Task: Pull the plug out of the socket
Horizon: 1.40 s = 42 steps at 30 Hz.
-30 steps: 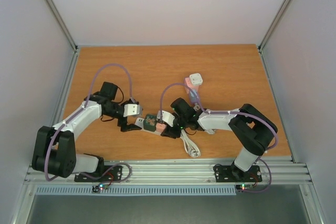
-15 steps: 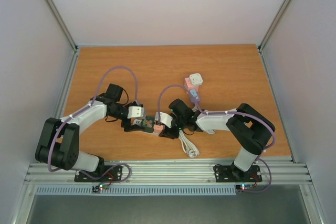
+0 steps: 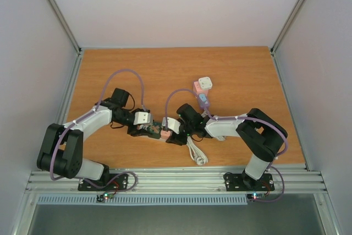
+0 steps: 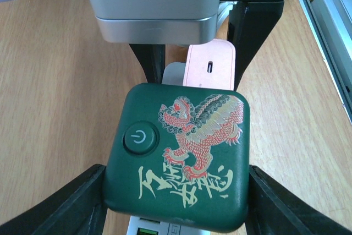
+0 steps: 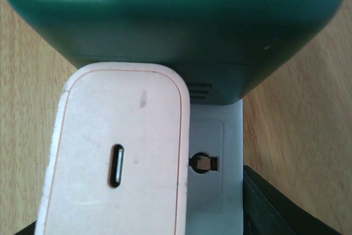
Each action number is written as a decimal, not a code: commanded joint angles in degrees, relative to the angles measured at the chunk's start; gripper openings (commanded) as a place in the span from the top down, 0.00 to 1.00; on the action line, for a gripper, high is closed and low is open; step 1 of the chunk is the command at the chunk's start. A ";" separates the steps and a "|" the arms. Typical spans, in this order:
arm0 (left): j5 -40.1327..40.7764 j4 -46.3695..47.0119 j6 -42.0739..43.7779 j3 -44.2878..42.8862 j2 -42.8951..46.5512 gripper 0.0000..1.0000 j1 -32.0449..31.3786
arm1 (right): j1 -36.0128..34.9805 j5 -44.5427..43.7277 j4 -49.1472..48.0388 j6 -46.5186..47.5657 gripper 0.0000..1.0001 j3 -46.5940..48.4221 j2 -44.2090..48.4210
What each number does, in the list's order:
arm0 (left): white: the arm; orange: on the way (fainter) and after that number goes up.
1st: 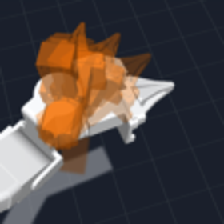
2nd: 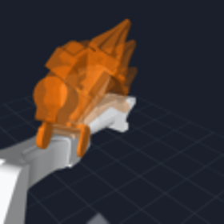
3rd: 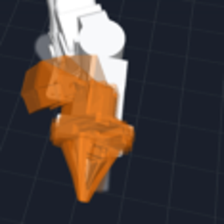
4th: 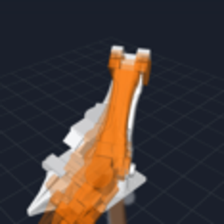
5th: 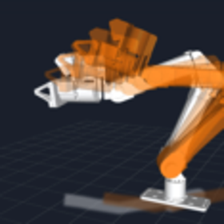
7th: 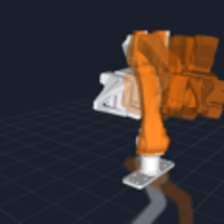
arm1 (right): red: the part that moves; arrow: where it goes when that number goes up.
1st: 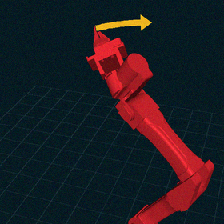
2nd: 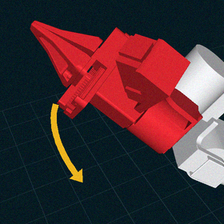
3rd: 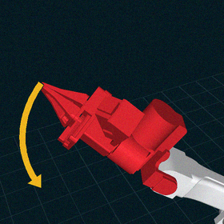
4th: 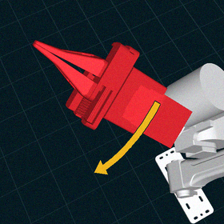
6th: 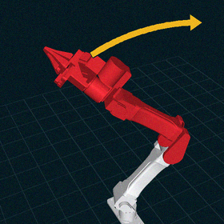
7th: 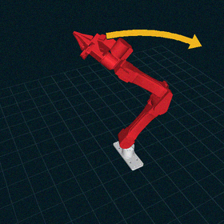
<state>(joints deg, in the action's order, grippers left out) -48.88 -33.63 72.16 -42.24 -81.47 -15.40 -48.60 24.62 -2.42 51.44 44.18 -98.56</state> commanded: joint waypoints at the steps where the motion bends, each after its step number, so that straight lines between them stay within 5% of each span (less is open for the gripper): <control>1: -3.24 -1.32 1.90 -0.06 -0.54 0.52 -0.27 | -0.44 -2.02 -3.30 0.49 0.63 0.98 -1.77; 12: -3.26 3.57 -0.46 2.65 6.22 0.59 -0.28 | -0.44 -2.72 -3.52 0.17 0.64 1.16 -2.35; 42: 2.20 0.55 1.79 2.40 2.51 0.66 -0.30 | -0.40 -2.73 -4.89 -1.20 0.65 0.91 0.76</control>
<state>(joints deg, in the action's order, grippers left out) -45.98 -31.75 73.01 -39.57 -77.49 -15.35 -48.97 22.98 -3.79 50.94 44.84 -99.22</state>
